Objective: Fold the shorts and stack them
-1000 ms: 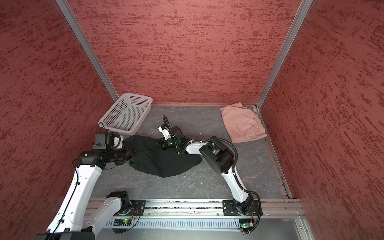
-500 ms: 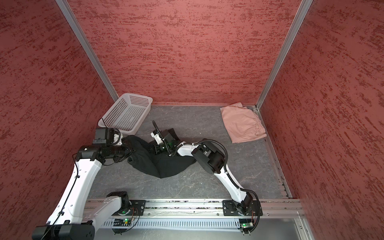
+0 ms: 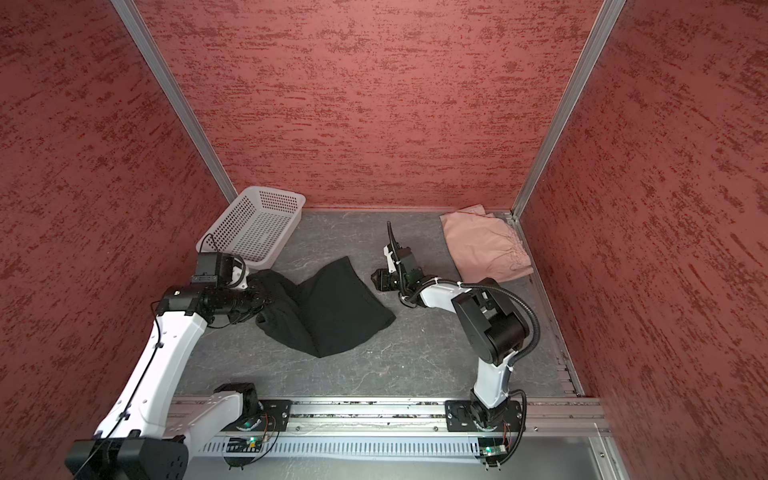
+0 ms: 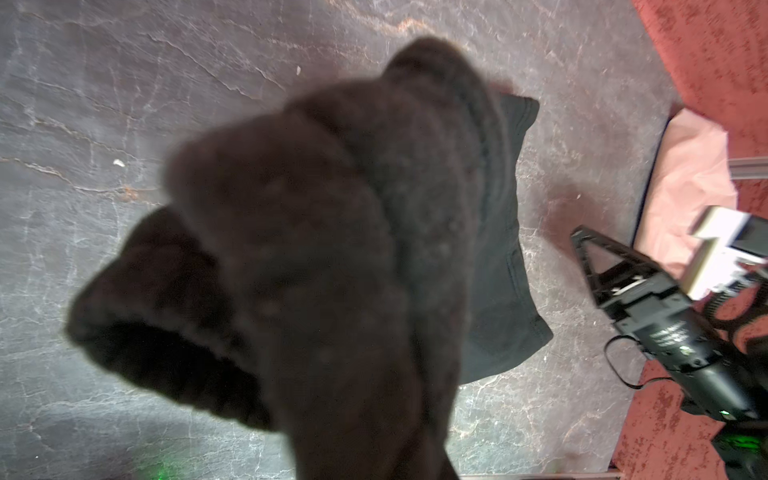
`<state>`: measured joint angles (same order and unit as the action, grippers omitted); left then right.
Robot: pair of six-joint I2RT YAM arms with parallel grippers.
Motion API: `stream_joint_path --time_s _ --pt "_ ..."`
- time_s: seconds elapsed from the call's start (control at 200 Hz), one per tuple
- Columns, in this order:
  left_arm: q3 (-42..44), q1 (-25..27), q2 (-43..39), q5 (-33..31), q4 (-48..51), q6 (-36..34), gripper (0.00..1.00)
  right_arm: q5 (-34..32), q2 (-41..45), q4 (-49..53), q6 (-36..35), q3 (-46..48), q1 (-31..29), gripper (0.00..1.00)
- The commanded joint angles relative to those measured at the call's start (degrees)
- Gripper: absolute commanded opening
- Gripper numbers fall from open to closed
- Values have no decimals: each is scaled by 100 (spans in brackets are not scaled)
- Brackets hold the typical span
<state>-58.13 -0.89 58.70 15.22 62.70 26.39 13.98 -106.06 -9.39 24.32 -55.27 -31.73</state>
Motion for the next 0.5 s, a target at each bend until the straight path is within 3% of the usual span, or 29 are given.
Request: stream_joint_path --time_s 0.0,0.215,0.496 --pt "-163 308 135 -80 -337 187 1 290 -265 32 -61 42 -44 54" --pt "-322 1212 611 -435 -498 709 1 385 -600 -67 -120 -59 -62 45" --pt "-581 2018 1724 -469 -1190 1250 1 616 -551 -528 166 103 -79 44"
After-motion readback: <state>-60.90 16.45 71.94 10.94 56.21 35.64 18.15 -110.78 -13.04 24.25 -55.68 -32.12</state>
